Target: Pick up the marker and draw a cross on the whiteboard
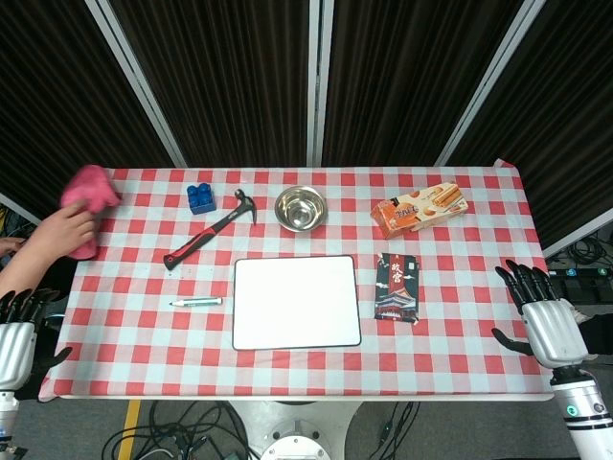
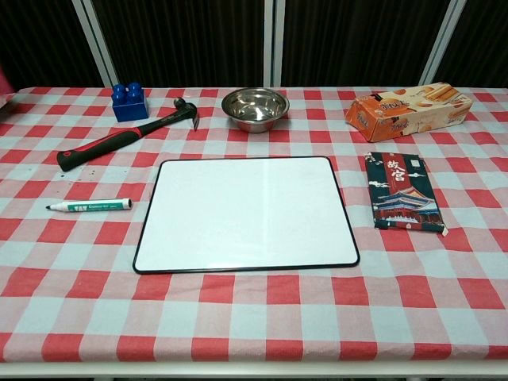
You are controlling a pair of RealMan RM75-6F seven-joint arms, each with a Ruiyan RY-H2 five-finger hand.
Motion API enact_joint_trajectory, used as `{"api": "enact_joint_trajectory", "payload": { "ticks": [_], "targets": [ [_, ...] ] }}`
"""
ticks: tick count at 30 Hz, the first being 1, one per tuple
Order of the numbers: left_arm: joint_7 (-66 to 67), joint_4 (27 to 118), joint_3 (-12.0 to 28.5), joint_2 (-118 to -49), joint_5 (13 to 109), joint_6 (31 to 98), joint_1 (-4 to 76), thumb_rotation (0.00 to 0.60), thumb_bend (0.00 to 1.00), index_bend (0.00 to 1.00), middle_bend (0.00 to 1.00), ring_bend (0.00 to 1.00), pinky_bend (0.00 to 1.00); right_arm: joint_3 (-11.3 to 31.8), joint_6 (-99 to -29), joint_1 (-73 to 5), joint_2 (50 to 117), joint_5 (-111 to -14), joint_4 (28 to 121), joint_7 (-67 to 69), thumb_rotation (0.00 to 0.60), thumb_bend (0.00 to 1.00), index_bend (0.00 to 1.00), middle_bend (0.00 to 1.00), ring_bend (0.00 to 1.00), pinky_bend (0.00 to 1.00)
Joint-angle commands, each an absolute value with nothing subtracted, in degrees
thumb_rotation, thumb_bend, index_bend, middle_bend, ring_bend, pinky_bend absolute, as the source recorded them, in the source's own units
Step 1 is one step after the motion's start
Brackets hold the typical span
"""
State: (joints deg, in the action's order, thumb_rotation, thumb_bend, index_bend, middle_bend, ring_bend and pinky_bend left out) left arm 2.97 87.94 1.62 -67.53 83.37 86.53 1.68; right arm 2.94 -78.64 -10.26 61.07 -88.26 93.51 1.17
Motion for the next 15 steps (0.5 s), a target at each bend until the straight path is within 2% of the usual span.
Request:
{"api": "enact_joint_trajectory", "payload": {
  "ticks": [1,11,15],
  "targets": [
    [3.0,87.9,1.6,-67.6,83.3,86.4,1.7,0.600,0.06,0.16,0.14,0.08,0.08,3.0,-78.6,-10.4,61.1,-88.3,93.5,1.1,0.600,0.10,0.00,0.00,0.00,0.00],
    [3.1,87.9,1.9,-67.7,83.3,86.0,2.0,0.600,0.06,0.16,0.14,0.08,0.08,3.0,-78.9,-10.4,61.2,-88.2,93.3,1.4,0.600,0.10,0.00,0.00,0.00,0.00],
    [3.8,87.0,2.4,-67.2,86.2,83.8,5.0,0.600,0.06,0.17,0.14,0.08,0.08,3.2,-79.1,-10.4,61.0,-88.2,93.1,1.6,0.600,0.10,0.00,0.00,0.00,0.00]
  ]
}}
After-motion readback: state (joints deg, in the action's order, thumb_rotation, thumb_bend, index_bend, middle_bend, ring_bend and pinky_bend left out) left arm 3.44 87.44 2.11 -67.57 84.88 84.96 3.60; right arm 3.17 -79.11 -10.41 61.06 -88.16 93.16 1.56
